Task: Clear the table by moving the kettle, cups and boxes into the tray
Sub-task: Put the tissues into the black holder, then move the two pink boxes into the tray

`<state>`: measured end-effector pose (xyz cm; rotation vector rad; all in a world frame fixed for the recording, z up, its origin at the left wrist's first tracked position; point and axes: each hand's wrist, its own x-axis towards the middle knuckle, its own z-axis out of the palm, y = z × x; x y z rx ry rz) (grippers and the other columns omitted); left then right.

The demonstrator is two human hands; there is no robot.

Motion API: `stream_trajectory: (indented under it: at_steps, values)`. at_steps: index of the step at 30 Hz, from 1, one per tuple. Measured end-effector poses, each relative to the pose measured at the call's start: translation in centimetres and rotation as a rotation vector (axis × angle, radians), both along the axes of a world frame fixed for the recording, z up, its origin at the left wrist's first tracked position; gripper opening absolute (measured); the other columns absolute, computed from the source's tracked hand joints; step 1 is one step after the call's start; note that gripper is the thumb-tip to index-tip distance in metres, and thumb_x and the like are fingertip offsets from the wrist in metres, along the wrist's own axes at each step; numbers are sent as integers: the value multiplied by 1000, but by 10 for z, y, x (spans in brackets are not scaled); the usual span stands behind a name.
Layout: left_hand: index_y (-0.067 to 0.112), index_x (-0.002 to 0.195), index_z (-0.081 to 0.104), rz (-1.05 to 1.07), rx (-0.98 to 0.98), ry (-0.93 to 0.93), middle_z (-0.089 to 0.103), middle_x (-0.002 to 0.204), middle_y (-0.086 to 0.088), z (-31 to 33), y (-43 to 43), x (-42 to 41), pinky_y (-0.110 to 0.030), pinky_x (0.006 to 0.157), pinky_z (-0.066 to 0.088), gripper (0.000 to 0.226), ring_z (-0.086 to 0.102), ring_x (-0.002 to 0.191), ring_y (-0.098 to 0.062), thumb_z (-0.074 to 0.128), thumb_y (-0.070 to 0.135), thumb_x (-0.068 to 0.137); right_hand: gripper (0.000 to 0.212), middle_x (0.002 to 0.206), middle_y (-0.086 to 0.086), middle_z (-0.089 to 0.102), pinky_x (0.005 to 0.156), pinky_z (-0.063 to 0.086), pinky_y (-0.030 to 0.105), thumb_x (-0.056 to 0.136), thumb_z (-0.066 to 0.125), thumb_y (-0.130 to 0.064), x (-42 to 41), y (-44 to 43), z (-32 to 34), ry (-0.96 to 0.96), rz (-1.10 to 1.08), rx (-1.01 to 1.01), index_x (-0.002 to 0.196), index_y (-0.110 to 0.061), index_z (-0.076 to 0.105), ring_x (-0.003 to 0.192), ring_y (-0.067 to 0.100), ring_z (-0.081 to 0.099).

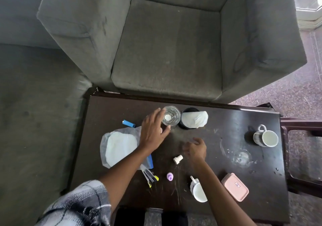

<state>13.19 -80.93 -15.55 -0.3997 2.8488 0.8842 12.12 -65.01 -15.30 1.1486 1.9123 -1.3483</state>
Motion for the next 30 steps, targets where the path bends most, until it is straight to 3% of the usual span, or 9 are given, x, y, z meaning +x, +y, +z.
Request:
stream_trajectory:
  at_steps: [2,5,8,14,17,22,24,26,30]
  values:
    - [15,134,46,104,17,47,52,133,-8,0,-14,22,-39,98,42,57,50,122,-26,38,39,83,26,88,17,66,52,52,30,80,54,4,14,-10,-1,6,123,35,104,-2,63,59,26,59]
    - [12,128,52,224,26,28,59,125,-8,-7,-39,57,-40,95,45,45,55,115,-27,53,21,84,29,96,14,71,75,53,35,79,53,-2,30,-35,-5,63,521,142,102,-9,70,86,33,66]
    - [9,116,60,235,-60,-27,66,114,-10,-14,-60,85,-42,90,49,43,61,105,-30,66,5,74,25,101,16,68,72,40,28,81,52,-8,38,-63,-12,139,769,185,101,-8,67,98,34,61]
    - [10,106,66,159,-58,-78,69,104,-8,-30,-85,115,-40,89,51,35,64,99,-28,68,2,72,32,114,21,65,86,44,32,86,51,-8,25,-106,-40,118,539,190,115,1,59,107,34,60]
    - [11,112,65,172,4,-99,67,112,-7,-28,-90,124,-37,94,48,32,61,106,-25,62,6,80,27,101,26,69,87,53,42,84,50,-9,21,-109,-69,58,420,182,101,4,66,95,38,66]
    - [15,120,60,99,55,-132,62,121,-2,-16,-97,133,-31,96,45,35,55,113,-20,54,9,86,21,66,18,66,69,59,48,81,48,-1,20,-94,-70,12,212,189,68,2,64,64,33,67]
    - [16,122,59,93,64,-157,61,124,0,-11,-99,134,-30,95,45,35,54,115,-18,52,10,87,17,62,15,60,55,56,37,83,50,1,22,-96,-51,6,150,131,77,8,64,41,22,59]
    - [17,122,58,81,72,-159,60,125,1,-7,-100,132,-28,95,45,34,53,117,-16,52,11,89,16,77,16,58,36,47,21,86,55,-2,27,-100,-50,-14,129,22,97,9,60,23,6,47]
    - [16,121,58,47,116,-173,61,123,3,-7,-99,130,-27,96,45,33,53,117,-14,51,11,90,15,79,18,63,37,49,19,85,57,0,36,-103,-66,10,48,8,97,8,61,30,7,54]
